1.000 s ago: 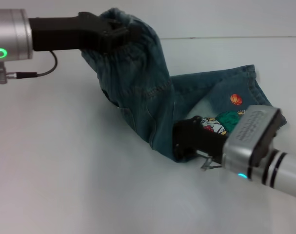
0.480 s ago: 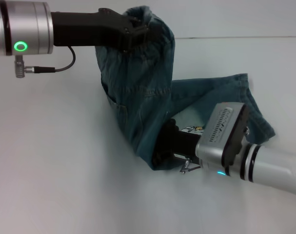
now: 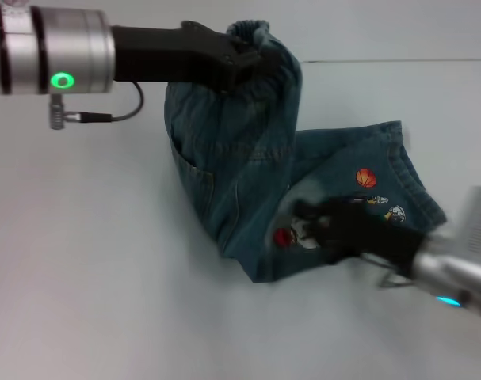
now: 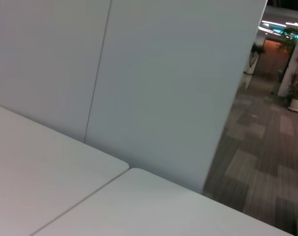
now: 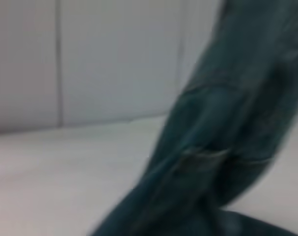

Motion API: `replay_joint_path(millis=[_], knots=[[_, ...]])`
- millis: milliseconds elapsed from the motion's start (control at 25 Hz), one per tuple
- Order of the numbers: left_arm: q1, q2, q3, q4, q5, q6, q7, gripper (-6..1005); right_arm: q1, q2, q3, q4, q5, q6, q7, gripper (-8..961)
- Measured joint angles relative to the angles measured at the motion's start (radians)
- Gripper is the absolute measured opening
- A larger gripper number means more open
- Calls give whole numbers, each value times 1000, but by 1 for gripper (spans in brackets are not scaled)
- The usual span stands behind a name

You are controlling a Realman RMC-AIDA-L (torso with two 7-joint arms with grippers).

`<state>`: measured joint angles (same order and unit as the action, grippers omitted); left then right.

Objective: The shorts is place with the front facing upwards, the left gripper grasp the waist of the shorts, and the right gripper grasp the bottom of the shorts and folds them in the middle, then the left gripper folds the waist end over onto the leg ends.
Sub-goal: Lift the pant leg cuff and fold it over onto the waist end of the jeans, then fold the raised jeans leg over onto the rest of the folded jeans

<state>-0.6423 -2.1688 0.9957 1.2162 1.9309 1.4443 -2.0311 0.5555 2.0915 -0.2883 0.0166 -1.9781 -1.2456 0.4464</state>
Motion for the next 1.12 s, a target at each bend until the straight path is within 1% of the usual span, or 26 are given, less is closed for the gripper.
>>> replay_joint_path(millis=[120, 280, 400, 480, 600, 640, 800, 880, 960, 1120], knots=[[0, -2, 76, -12, -21, -56, -7, 45, -119, -1, 29, -132, 26, -138, 37, -1], [-7, -2, 194, -56, -80, -162, -6, 46, -257, -4, 68, -264, 109, -268, 103, 0], [-28, -2, 296, -112, -153, -267, 12, 47, -329, -4, 96, -326, 159, -316, 139, 0], [-44, -3, 361, -145, -194, -337, 27, 48, -360, -4, 122, -345, 171, -340, 147, 0], [-78, -6, 492, -211, -276, -510, 42, 49, -380, -4, 151, -354, 172, -360, 149, -1], [-97, -6, 554, -242, -305, -590, 45, 49, -383, -4, 155, -356, 171, -363, 149, -1], [-136, -6, 675, -306, -331, -727, 49, 63, -386, -2, 157, -356, 167, -368, 149, -1], [-137, -6, 713, -315, -338, -775, 46, 75, -384, -2, 157, -353, 168, -371, 150, 0], [-134, -6, 729, -316, -340, -794, 47, 88, -382, -2, 157, -355, 170, -373, 157, 0], [-124, -2, 718, -315, -333, -765, 54, 114, -378, -4, 159, -364, 175, -375, 176, 0]])
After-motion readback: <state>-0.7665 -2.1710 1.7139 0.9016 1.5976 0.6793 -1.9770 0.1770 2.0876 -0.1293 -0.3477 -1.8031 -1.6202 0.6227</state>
